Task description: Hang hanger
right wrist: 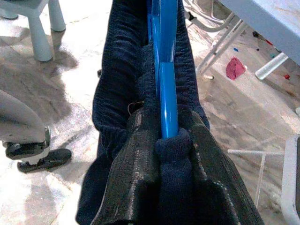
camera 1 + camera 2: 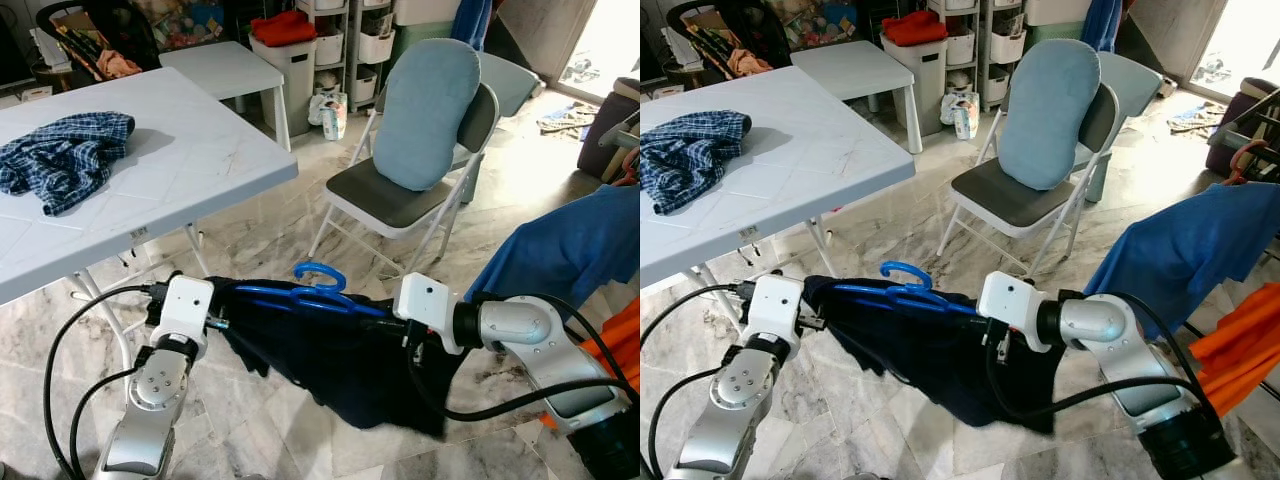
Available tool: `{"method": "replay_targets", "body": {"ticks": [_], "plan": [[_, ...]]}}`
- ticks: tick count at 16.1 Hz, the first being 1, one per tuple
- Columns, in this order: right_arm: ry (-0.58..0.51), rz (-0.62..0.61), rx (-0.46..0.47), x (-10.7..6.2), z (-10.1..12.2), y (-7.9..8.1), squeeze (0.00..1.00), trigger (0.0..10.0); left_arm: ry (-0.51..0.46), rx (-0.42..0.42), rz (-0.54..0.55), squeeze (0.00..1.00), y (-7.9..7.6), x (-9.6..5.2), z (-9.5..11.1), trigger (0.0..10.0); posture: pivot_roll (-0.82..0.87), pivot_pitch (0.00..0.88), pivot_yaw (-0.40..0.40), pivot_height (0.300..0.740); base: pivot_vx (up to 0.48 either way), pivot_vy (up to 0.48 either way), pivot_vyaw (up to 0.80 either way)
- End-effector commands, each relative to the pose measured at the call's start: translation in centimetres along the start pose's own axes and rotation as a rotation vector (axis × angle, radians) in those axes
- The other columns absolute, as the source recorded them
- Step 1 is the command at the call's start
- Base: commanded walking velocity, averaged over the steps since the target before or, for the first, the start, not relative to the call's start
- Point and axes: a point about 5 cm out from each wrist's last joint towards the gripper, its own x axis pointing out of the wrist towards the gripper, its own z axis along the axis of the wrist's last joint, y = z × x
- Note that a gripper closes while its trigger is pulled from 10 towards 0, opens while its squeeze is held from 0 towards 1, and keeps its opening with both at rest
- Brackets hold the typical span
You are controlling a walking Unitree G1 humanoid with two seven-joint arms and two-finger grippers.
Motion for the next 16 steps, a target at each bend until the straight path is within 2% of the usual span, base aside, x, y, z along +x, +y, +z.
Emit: {"method": "replay_targets", "body": {"ticks": [1, 4, 6, 8, 12, 13, 14, 16], "plan": [[-0.001, -0.018, -0.024, -0.3, 0.4, -0.6, 0.00, 10.0, 0.008, 0.003, 0.028, 0.00, 0.6, 0.2, 0.0, 10.0, -0.07, 0.000, 0.006, 0.740, 0.000, 0.000, 0.00], [0.004, 0.018, -0.044, -0.9, 0.2, -0.6, 0.00, 10.0, 0.027, 0.013, 0.040, 0.00, 0.9, 0.0, -0.5, 10.0, -0.07, 0.000, 0.004, 0.740, 0.000, 0.000, 0.00], [0.082, 0.015, -0.112, -1.8, -1.0, -1.2, 0.00, 10.0, 0.028, 0.016, 0.052, 0.00, 1.5, 0.0, -0.6, 10.0, -0.07, 0.000, 0.004, 0.740, 0.000, 0.000, 0.00], [0.212, -0.021, -0.223, -2.5, -2.9, -2.1, 0.00, 10.0, 0.024, 0.021, 0.056, 0.00, 1.6, 0.2, -0.4, 10.0, -0.07, 0.000, 0.004, 0.740, 0.000, 0.000, 0.00], [0.276, 0.032, -0.299, -3.1, -4.0, -1.6, 0.00, 10.0, 0.020, 0.018, 0.055, 0.00, 1.5, 0.3, -0.3, 10.0, -0.07, 0.000, 0.004, 0.740, 0.000, 0.000, 0.00], [0.304, 0.043, -0.342, -3.3, -4.4, -1.6, 0.00, 10.0, 0.019, 0.013, 0.053, 0.00, 1.4, 0.3, -0.3, 10.0, -0.07, 0.000, 0.006, 0.740, 0.000, 0.000, 0.00], [0.314, 0.015, -0.363, -3.1, -4.6, -2.0, 0.00, 10.0, 0.017, 0.006, 0.045, 0.00, 1.3, 0.4, -0.1, 10.0, -0.07, 0.000, 0.007, 0.740, 0.000, 0.000, 0.00], [0.285, -0.054, -0.331, -1.4, -4.1, -2.3, 0.00, 10.0, 0.005, -0.009, -0.011, 0.00, 0.1, 0.5, 0.2, 10.0, -0.07, 0.000, 0.008, 0.740, 0.000, 0.000, 0.00]]}}
